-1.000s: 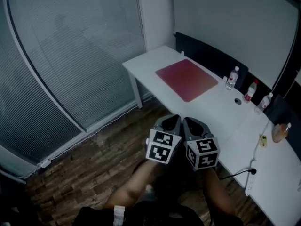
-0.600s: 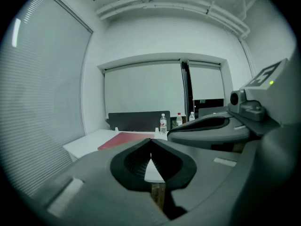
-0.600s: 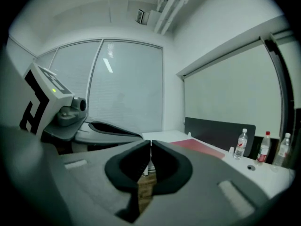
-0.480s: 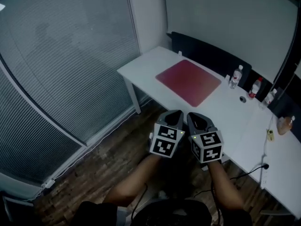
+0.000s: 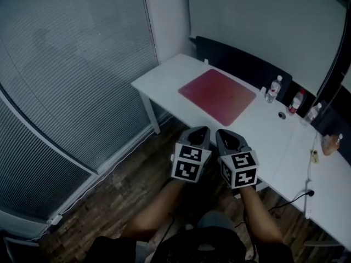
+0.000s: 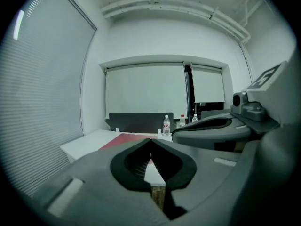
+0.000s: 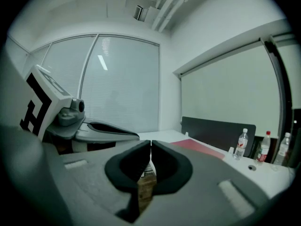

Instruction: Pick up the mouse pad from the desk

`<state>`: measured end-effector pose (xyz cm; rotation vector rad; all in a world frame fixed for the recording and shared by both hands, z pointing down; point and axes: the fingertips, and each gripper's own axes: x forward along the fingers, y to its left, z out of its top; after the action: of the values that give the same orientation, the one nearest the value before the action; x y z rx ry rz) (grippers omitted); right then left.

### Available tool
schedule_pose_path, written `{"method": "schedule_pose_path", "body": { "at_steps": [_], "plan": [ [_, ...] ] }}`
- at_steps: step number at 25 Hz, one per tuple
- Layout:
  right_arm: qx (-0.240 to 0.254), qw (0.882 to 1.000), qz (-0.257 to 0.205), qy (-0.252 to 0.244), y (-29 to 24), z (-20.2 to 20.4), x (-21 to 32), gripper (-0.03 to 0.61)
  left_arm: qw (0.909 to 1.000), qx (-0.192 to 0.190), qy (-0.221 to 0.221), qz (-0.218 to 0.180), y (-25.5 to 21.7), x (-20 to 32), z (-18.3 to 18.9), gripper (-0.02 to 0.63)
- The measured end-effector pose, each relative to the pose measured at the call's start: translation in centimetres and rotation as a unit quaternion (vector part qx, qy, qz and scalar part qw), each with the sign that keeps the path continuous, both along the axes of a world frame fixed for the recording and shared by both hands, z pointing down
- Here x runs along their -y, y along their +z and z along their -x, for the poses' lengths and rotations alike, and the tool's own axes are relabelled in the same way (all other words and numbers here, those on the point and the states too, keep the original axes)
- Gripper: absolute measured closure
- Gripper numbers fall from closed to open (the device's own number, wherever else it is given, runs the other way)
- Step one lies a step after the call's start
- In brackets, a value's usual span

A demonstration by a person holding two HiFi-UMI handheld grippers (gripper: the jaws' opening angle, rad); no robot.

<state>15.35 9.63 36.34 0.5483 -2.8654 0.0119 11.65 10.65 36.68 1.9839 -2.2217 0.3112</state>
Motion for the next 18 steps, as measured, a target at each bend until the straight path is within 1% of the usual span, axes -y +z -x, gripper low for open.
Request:
{"method": "schedule_pose_path", "body": {
  "at_steps": [9, 18],
  "plan": [
    [0.008, 1.000, 0.008, -0.003, 1.1, 3.3, 3.8, 0.574, 0.9999, 0.005, -0.001, 0.011, 1.6, 3.7, 3.3, 0.609],
    [0.016, 1.000, 0.018, -0.016, 1.5, 8.1, 10.9, 0.574, 0.9997, 0.019, 0.004, 0.013, 1.8, 10.9, 7.2, 0.609]
  ]
}}
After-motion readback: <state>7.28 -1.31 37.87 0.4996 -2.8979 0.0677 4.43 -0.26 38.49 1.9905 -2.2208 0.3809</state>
